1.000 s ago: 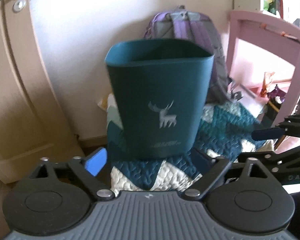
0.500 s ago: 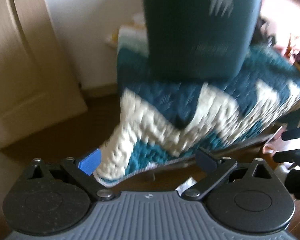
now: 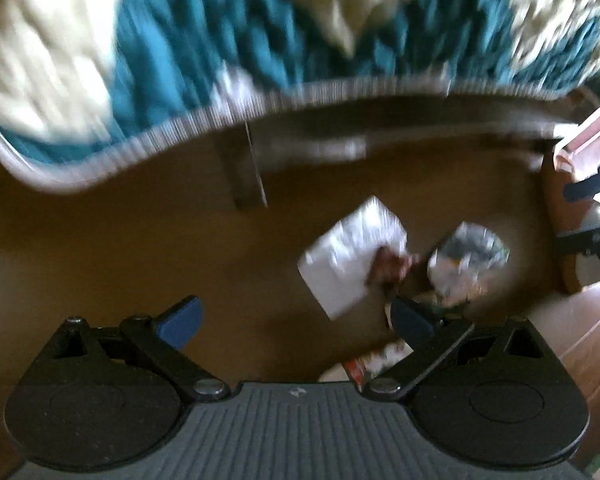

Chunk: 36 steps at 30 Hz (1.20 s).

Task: Collect trash
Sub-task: 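Lower both tools back to the trash on the floor, then grasp the printed paper bag with the left tool while the right tool grasps the clear plastic bag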

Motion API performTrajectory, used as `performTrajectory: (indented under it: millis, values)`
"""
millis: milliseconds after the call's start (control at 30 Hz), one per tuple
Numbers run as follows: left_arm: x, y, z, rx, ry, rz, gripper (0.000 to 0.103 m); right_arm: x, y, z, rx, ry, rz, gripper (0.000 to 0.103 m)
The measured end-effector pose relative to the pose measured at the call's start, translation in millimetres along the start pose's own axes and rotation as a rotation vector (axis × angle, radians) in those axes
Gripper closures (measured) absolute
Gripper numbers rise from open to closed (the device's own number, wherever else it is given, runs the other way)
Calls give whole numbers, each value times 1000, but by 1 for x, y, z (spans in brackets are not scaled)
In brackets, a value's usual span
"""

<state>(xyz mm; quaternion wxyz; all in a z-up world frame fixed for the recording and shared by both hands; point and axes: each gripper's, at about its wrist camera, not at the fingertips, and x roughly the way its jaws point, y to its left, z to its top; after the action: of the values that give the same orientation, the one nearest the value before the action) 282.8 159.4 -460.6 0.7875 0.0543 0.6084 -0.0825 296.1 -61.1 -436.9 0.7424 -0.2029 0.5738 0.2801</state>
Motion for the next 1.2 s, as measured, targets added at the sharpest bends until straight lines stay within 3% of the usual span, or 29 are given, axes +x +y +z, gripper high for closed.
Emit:
performTrajectory:
  millis: [133, 333, 533, 767, 867, 933, 967, 1000, 1067, 1100, 1200]
  values:
    - [44, -5, -18, 23, 104, -15, 2, 35, 7, 0, -42, 65, 12, 49]
    - [104, -23, -48, 136, 235, -56, 2, 81, 21, -2, -188, 130, 10, 49]
    - [133, -31, -64, 155, 302, -119, 2, 110, 30, -5, -336, 159, 3, 49]
    - [152, -36, -71, 147, 334, -123, 3, 143, 34, 0, -384, 215, -18, 52]
    - [158, -37, -72, 135, 347, -128, 17, 149, 36, 2, -393, 219, -14, 53]
    - [162, -36, -72, 126, 358, -127, 36, 152, 38, 1, -403, 224, -26, 62]
    - [162, -35, -72, 118, 357, -128, 37, 154, 39, 2, -412, 229, -40, 76]
    - [162, -35, -72, 111, 353, -129, 39, 154, 38, 1, -419, 231, -50, 79]
    - [158, -33, -72, 102, 342, -128, 54, 155, 37, 2, -417, 225, -52, 84]
    - [156, -32, -71, 99, 339, -119, 67, 153, 36, 2, -414, 223, -51, 90]
    - [144, -31, -70, 96, 311, -102, 71, 144, 33, 1, -397, 207, -61, 95]
